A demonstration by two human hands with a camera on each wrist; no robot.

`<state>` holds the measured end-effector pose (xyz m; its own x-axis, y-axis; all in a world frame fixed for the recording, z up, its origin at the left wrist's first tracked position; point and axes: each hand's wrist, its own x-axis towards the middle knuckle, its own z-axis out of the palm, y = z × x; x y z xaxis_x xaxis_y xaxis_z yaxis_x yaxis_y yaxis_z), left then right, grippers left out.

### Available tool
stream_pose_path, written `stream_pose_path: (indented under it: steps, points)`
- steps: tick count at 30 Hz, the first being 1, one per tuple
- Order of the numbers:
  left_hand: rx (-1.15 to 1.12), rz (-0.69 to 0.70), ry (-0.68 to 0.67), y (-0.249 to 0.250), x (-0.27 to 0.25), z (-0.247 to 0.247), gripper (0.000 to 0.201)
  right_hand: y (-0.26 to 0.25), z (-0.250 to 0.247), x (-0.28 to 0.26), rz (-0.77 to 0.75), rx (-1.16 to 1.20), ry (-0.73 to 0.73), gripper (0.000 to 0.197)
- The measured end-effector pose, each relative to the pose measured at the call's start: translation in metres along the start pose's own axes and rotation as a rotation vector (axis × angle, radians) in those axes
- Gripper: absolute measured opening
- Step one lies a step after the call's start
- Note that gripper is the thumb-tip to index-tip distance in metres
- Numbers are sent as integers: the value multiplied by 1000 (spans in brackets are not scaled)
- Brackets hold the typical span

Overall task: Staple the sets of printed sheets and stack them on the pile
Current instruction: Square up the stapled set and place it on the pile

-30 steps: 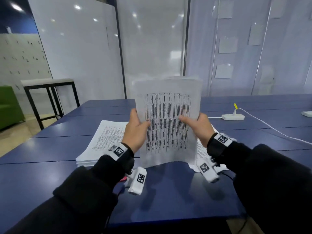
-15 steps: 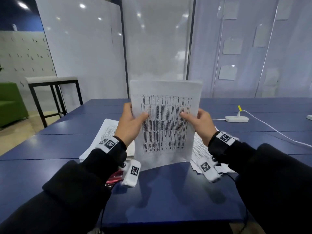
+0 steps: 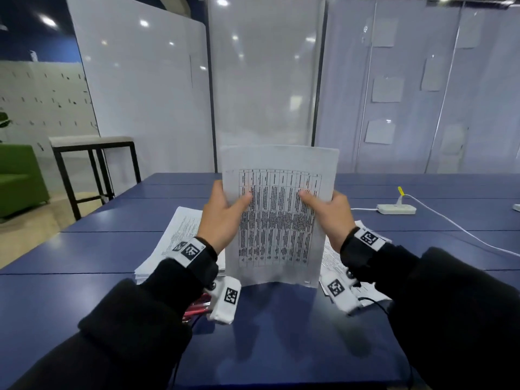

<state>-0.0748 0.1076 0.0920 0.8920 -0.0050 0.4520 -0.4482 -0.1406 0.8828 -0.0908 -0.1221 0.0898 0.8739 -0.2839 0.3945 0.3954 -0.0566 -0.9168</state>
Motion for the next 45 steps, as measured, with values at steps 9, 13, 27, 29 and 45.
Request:
stream_pose_path:
  steps: [9,13,27,29,45]
  points:
    - [-104,-70,108,22,10,3,50,-21,8,10,-29,-8,-37,25]
    - [-32,-107,82,-1,-7,-1,28,-5,-1,-8,15,-20,-72,25]
    - [-57,161,142,35,22,8,16,-44,9,22,-93,13,48,4]
    - [-30,212,165,49,24,8,27,-58,12,27,-148,11,66,6]
    - [-173,99,109,17,6,15,11,-31,3,8,-33,98,35,5]
